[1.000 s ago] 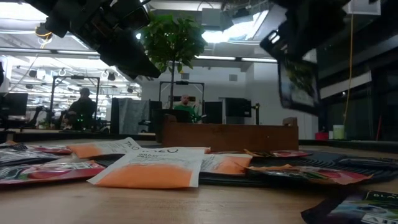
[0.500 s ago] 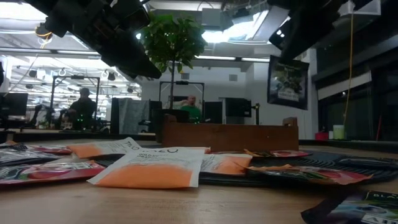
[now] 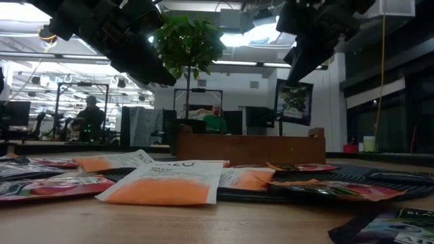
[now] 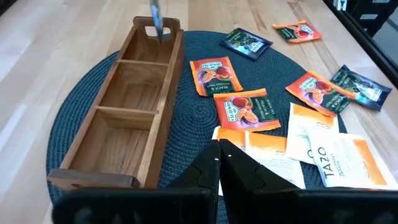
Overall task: Pick & Place Tea
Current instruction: Put the violet tea bag into the right side of the wooden organizer
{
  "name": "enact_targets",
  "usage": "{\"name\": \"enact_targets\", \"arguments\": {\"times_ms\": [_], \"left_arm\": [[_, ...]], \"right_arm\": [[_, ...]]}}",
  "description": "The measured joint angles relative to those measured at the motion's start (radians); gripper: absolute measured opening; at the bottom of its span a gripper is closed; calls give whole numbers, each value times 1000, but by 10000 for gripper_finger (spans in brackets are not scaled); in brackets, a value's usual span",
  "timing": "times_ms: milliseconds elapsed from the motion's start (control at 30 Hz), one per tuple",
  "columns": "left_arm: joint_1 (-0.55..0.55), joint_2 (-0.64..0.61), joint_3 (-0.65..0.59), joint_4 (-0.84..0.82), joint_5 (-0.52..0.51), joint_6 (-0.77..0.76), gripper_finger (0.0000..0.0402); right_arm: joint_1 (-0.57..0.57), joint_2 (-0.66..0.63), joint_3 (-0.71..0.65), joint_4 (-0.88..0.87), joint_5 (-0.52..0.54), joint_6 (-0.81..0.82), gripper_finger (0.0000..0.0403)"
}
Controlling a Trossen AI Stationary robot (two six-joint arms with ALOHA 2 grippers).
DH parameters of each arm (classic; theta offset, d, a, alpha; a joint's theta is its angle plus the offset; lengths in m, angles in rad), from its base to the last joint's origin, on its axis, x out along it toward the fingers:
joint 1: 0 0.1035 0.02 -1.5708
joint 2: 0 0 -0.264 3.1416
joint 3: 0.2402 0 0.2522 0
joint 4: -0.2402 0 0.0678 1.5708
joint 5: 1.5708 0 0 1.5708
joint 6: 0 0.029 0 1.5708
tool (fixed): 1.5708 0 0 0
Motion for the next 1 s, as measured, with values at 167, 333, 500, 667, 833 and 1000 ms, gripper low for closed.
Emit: {"name": "enact_targets", "arguments": {"times_ms": [167,333,500,667,833,1000], "left_arm": [[0,0,0,0,-11,27,4],[0,0,0,0,-20,29,4],[0,0,0,0,-20,29,4],[0,0,0,0,-20,29,4],[0,0,0,0,-21,28,4],[0,0,0,0,-21,28,4]], "right_arm": [[-77,0,0,-1,-32,-43,0],[-107,20,-7,3,-71,-61,0],[-111,71,-7,6,-73,-72,0],[-127,111,-7,13,-72,-66,0],[-132,154,-7,28,-68,-65,0],[-132,175,-8,24,-44,-56,0]]}}
